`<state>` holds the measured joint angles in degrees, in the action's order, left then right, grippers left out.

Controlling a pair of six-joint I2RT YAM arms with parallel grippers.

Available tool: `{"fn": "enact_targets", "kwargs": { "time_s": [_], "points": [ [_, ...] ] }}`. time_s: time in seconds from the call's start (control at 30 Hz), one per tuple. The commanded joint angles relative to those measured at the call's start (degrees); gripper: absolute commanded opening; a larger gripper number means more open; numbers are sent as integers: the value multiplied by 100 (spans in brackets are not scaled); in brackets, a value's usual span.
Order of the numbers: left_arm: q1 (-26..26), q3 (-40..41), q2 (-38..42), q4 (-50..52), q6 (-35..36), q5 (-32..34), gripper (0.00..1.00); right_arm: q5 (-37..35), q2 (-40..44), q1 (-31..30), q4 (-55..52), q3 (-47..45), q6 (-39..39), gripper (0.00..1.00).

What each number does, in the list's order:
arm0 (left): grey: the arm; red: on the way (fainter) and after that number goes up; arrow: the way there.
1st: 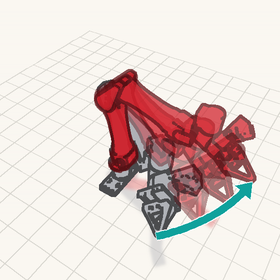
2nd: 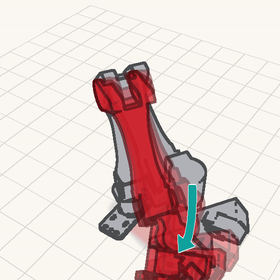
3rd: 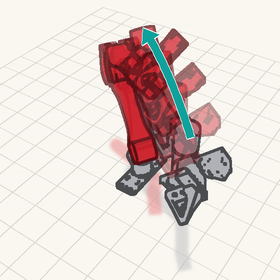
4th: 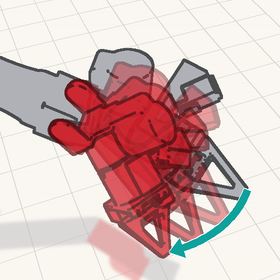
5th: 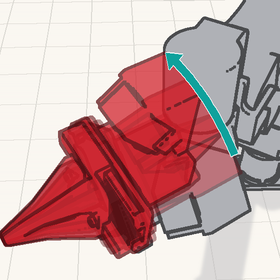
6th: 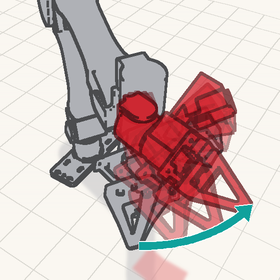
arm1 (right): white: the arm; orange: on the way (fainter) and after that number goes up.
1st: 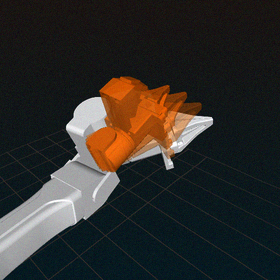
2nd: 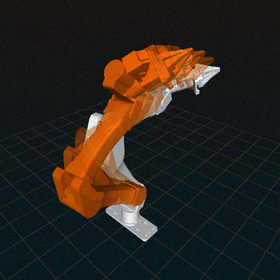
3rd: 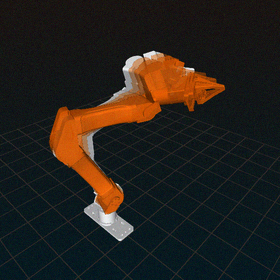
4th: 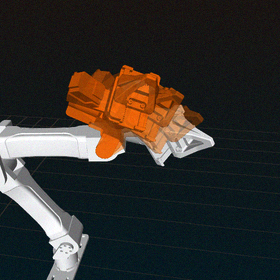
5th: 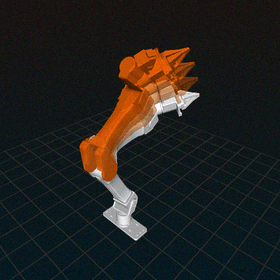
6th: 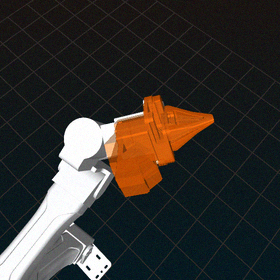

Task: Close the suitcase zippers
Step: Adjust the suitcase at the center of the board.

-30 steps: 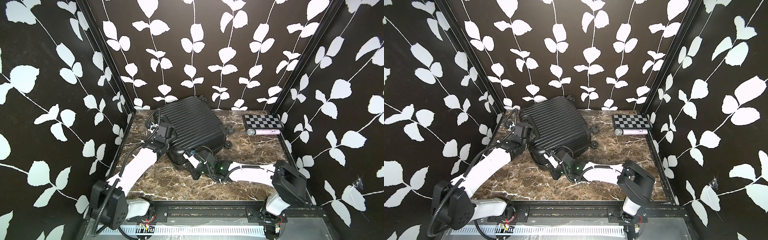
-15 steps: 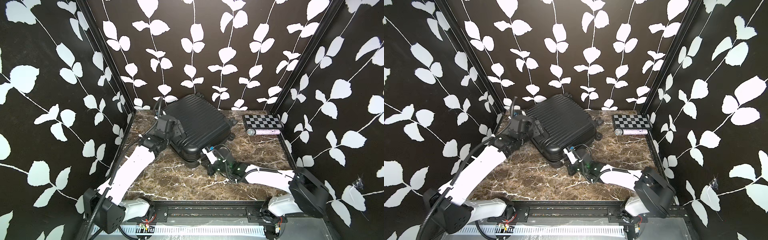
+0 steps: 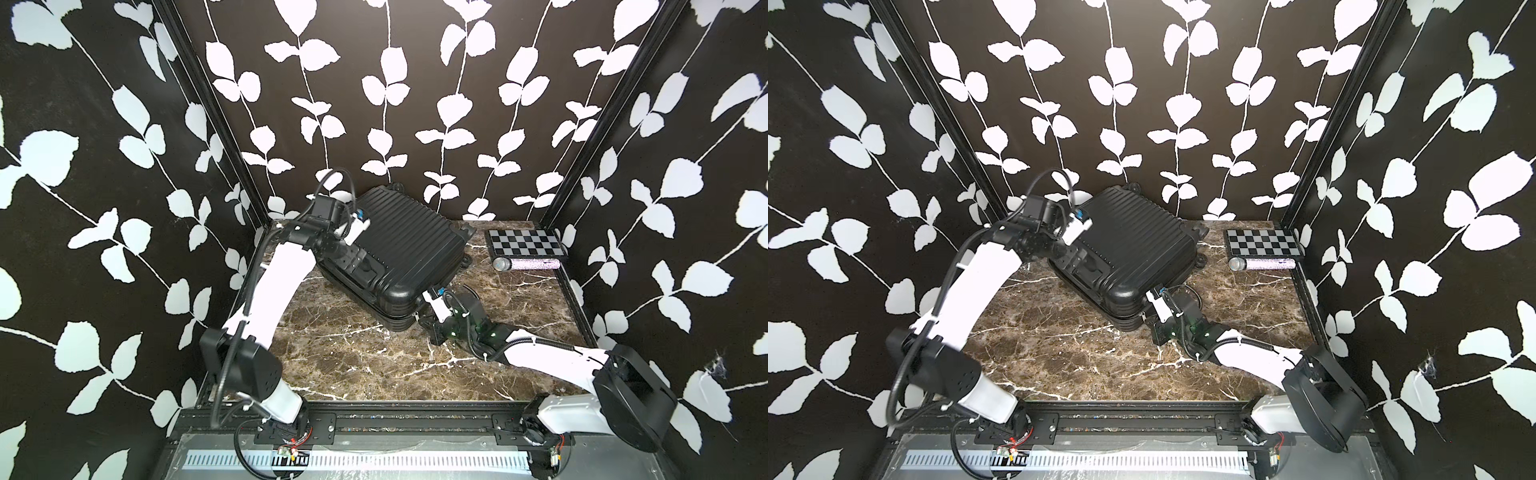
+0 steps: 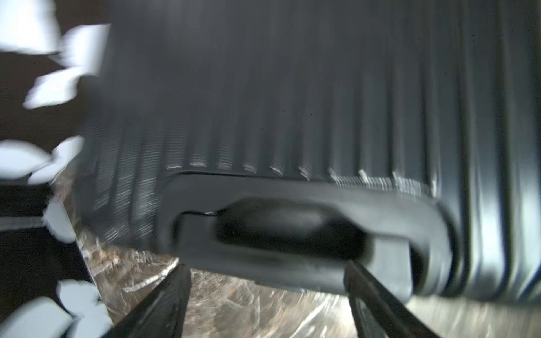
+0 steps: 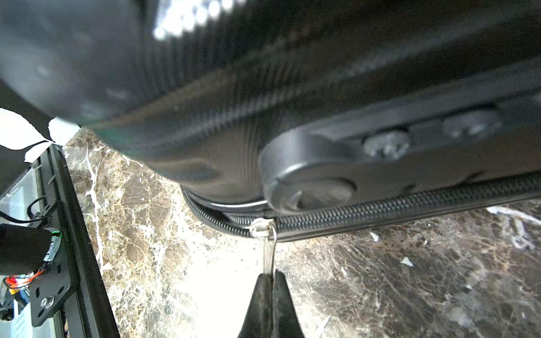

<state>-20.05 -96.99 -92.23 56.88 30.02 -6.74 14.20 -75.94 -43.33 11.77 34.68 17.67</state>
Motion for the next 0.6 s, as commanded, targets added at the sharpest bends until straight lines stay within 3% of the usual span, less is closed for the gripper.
{"fn": "enact_targets", "kwargs": {
  "time_s": [0.0, 0.2, 0.57],
  "points": [
    [54, -250, -48, 1239, 2876, -799, 82, -69, 66, 83, -182, 13, -32, 0],
    [107, -239, -123, 1371, 4050, -1327, 82, -40, 18, 84, -159, 39, 35, 0],
    [90, 112, -707, 278, 4635, -464, 75, 39, -35, 82, -144, 110, 60, 0]
  ]
}}
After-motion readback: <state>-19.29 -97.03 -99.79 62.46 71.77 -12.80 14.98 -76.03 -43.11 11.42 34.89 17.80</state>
